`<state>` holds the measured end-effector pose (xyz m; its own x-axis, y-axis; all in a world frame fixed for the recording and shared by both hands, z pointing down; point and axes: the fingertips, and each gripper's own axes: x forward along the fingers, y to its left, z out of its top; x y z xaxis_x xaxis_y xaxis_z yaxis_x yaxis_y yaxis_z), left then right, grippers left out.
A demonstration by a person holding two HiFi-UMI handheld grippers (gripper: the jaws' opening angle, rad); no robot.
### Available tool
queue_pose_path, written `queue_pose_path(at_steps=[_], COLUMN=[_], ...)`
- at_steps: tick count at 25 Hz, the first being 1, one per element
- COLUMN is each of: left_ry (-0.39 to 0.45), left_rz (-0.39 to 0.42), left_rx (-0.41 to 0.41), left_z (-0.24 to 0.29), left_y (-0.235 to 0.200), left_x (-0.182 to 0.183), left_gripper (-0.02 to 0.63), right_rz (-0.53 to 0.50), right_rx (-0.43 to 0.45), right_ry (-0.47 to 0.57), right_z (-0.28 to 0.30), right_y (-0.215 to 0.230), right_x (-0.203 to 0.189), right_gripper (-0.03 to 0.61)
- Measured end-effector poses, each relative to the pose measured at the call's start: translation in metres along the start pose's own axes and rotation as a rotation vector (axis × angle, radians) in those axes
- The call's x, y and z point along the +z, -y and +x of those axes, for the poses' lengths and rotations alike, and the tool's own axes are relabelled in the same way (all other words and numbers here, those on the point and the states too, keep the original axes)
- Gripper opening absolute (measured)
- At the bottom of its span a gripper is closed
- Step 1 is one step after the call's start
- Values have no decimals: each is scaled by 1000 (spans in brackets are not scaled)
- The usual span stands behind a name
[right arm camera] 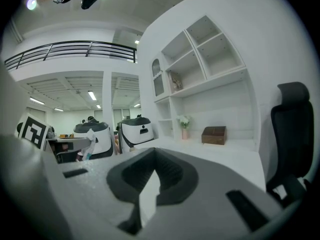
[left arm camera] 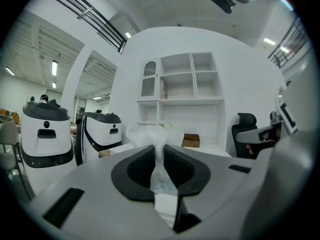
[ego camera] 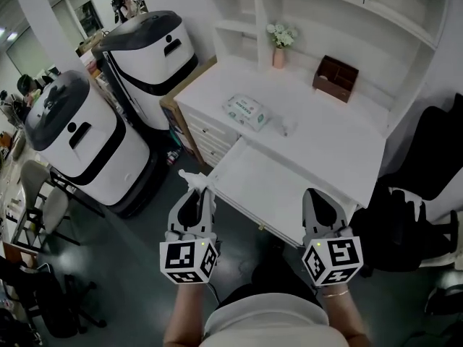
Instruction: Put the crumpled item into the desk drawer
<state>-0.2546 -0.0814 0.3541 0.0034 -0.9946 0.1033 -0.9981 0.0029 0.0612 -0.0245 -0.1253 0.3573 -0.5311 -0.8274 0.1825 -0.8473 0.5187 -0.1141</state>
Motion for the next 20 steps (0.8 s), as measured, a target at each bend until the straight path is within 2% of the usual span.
queue_pose_path(at_steps=[11, 20], left_ry=[-20, -95], left_rz=[14, 33], left_rx=[-43, -112], left_z=[43, 89], left_y=[14, 35], left_x=[-4, -27], left_gripper=[44, 44], right_rz=[22, 46], right_rx=[-26, -63], right_ry=[-13, -26], right_z=[19, 35], right_y=[20, 45], right_x=[-3, -6], right_gripper=[2, 2])
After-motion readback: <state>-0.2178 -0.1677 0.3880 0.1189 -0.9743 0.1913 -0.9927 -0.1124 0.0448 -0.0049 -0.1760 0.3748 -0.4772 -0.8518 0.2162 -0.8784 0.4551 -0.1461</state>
